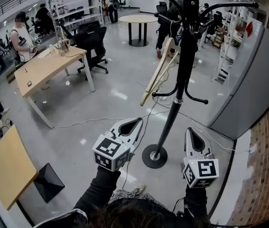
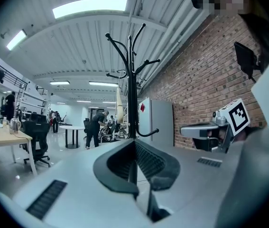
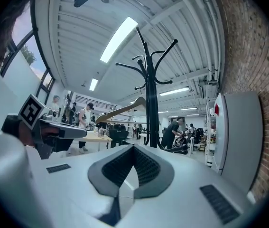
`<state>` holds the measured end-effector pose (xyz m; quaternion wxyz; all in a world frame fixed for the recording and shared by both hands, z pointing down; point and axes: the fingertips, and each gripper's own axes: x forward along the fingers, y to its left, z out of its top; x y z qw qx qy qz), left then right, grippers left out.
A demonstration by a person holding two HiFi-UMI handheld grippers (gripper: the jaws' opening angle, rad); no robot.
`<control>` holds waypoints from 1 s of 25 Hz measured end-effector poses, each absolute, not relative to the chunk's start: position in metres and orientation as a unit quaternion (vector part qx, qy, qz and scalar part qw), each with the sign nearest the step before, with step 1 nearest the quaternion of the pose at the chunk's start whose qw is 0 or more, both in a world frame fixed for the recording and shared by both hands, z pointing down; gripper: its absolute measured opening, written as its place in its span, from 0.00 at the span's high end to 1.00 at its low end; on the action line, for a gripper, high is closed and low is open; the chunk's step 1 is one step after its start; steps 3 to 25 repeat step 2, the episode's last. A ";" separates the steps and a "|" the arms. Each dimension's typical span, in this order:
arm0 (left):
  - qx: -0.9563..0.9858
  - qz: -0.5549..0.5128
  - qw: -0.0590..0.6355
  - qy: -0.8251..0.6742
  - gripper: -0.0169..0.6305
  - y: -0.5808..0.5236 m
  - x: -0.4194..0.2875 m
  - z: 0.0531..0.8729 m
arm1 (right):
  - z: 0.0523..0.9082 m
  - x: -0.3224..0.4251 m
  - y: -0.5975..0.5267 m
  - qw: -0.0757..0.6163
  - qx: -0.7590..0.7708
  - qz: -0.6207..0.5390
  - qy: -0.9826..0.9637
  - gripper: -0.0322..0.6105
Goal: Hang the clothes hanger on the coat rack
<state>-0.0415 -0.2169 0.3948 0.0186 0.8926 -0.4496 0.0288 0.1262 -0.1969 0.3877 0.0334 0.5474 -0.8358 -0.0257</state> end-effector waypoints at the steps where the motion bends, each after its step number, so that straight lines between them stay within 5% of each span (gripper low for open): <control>1: 0.893 0.028 0.018 -0.448 0.96 -0.216 -0.043 0.393 | 0.388 0.126 -0.197 0.034 0.548 -0.025 -0.836 0.94; 25: 0.894 0.027 0.017 -0.447 0.96 -0.216 -0.044 0.391 | 0.389 0.126 -0.197 0.036 0.548 -0.024 -0.835 0.94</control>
